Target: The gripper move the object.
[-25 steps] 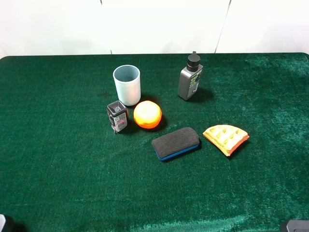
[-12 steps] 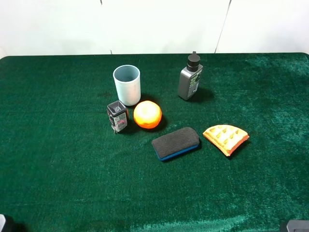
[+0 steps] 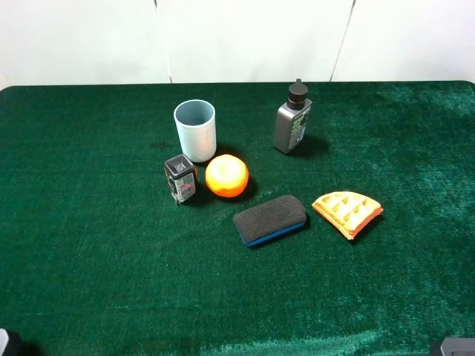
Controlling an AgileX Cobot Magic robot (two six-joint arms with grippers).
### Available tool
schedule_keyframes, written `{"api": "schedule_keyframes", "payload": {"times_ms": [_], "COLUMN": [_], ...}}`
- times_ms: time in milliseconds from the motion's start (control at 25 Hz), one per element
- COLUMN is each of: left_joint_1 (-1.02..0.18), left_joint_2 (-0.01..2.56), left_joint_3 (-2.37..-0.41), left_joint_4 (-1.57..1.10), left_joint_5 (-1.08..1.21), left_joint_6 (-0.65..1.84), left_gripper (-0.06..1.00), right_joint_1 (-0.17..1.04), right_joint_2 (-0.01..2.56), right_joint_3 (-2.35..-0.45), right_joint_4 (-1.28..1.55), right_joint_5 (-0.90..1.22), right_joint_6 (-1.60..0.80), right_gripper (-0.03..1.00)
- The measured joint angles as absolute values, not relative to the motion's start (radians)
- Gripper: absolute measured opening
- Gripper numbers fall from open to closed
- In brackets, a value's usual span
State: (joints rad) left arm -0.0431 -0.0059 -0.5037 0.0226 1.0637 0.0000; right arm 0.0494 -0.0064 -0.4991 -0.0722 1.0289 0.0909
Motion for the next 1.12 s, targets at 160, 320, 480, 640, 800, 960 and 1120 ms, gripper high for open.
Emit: {"api": "schedule_keyframes", "payload": {"times_ms": [160, 320, 480, 640, 800, 960, 1120], "left_joint_1": [-0.043, -0.043, -0.043, -0.043, -0.043, -0.043, -0.043], "left_joint_2": [-0.006, -0.006, -0.006, -0.006, -0.006, -0.006, -0.006], "left_joint_3": [-0.504, -0.504, -0.504, -0.504, -0.504, -0.504, -0.504], "left_joint_4": [0.023, 0.023, 0.023, 0.023, 0.023, 0.023, 0.023], "left_joint_5": [1.064, 1.064, 1.064, 1.064, 1.064, 1.064, 1.064], "left_joint_6": [0.0, 0.0, 0.0, 0.0, 0.0, 0.0, 0.0], "left_gripper": [0.99, 0.99, 0.99, 0.99, 0.99, 0.99, 0.99], "right_joint_1": [0.049, 0.049, 0.049, 0.049, 0.049, 0.049, 0.049], "right_joint_2": [-0.006, -0.006, -0.006, -0.006, -0.006, -0.006, -0.006], "right_joint_3": [-0.499, -0.499, -0.499, -0.499, -0.499, -0.499, -0.499], "right_joint_4": [-0.067, -0.066, -0.064, -0.064, -0.064, -0.064, -0.064], "right_joint_5": [1.029, 1.029, 1.029, 1.029, 1.029, 1.029, 1.029], "right_joint_6": [0.084, 0.084, 0.081, 0.081, 0.081, 0.081, 0.081], "right_gripper": [0.7, 0.7, 0.7, 0.7, 0.7, 0.7, 0.7]}}
